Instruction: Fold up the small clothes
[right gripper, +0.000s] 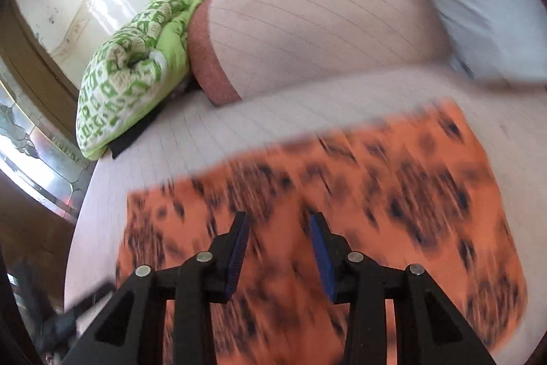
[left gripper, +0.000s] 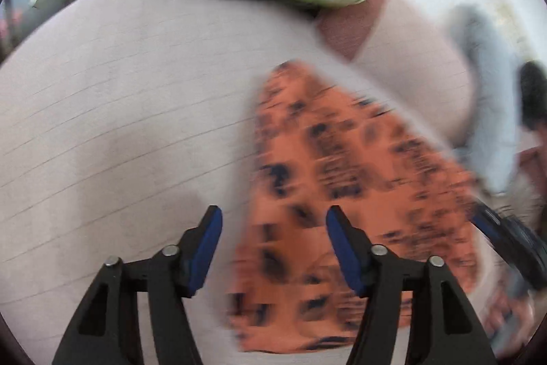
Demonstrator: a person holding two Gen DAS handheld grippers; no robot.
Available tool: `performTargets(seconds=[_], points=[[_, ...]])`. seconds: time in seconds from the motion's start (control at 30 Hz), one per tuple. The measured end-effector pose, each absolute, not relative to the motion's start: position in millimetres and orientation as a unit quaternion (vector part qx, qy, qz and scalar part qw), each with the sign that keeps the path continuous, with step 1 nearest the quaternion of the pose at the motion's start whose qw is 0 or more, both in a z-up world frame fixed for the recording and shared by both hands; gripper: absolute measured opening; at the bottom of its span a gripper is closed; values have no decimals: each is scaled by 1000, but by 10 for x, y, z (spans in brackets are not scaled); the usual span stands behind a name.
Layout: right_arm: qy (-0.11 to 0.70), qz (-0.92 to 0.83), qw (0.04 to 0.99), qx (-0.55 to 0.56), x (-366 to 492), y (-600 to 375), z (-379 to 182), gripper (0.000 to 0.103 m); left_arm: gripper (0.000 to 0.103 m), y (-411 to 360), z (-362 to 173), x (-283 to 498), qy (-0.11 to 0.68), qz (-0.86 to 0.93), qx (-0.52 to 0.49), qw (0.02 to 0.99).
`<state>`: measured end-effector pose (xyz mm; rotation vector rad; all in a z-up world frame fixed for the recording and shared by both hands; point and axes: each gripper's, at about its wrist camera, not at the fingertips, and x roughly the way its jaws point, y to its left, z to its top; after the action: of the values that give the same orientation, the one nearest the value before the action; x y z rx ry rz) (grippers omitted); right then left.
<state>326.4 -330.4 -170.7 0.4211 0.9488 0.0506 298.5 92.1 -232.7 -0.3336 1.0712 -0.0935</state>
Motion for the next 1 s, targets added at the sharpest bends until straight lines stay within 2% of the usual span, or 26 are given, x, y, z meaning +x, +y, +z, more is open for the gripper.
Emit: performTargets(seconds=[0.07,0.13,0.3,0.4,0.43,0.53,0.57,0.8,0.93,1.0], points=[[482,-2,859,171,2942,-3362,-1892,40,67,952,-2489,3030,537,-42,-163,827],[540,-16,828,150,2798,-3402,-2188,40,68,999,-2437,3022,533,-46,-180,825],[472,-10,854,218,2373,-3563,-1873,40,68,1188,-2222,2838,504,-42,-202,839],[440,-33,868,226,2260,-3636,-1784,42,69,1141,-2090,2672,475,-46,-165,863],[442,-52,866,229,2260,-3681,-1825,49,72,1075,-2093,2637,473,-48,-134,870],[502,-69,822,258,2412,-3859,-2192,52,72,835,-2342,2675,515,-27,-56,855],[499,-68,827,250,2430,-3873,-2216,51,72,799,-2431,2684,533,-36,-56,843],[407,-9,861,305,2108,-3880,-1653,51,72,1158,-2159,2277,508,-14,-111,854],[364,42,856,365,1777,-3822,-1457,51,72,1410,-2146,1827,502,-26,-210,839],[361,54,857,362,1632,-3714,-1403,51,72,1419,-2150,1715,504,-39,-241,829]])
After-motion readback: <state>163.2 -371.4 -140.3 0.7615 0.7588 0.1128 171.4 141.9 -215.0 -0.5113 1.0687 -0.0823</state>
